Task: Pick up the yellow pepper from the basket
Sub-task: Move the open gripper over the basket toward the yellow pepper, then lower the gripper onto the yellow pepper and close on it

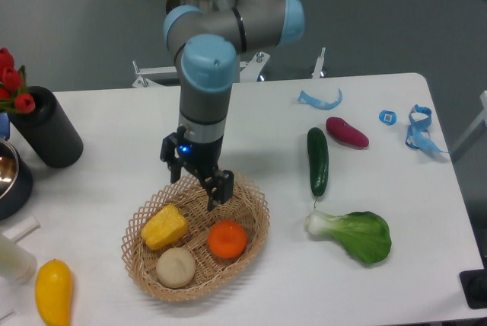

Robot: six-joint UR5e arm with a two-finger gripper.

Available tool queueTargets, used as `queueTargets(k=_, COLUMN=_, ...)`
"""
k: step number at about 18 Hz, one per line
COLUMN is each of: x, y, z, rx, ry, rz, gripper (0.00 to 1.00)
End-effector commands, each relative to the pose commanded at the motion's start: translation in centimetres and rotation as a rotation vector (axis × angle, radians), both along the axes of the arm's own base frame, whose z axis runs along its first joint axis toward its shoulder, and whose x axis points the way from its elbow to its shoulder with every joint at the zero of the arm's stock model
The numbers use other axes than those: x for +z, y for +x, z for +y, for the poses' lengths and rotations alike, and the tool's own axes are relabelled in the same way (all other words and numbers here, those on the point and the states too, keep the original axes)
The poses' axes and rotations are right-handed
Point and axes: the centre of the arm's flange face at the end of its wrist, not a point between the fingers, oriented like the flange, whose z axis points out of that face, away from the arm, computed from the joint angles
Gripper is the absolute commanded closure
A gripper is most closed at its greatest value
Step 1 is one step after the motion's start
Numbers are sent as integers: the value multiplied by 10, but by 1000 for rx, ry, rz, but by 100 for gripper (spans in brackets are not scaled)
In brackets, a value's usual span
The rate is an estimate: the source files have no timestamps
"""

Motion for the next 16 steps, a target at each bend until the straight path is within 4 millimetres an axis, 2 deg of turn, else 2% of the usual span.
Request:
queueTargets(k=3, x=-16, y=9, z=8, rx=-17, ry=-20, rz=-18, gripper=0)
queueTargets(k=7, x=-22, y=12, z=18, rx=-34, ry=-35, rz=7, gripper=0)
queueTargets(k=9, x=-27, y=24, z=30, rx=-60, ry=-67, rz=43, gripper=0)
queueTargets(k=16, x=-42, y=28, z=35, rx=-67, ry=-95, rz=44, gripper=0)
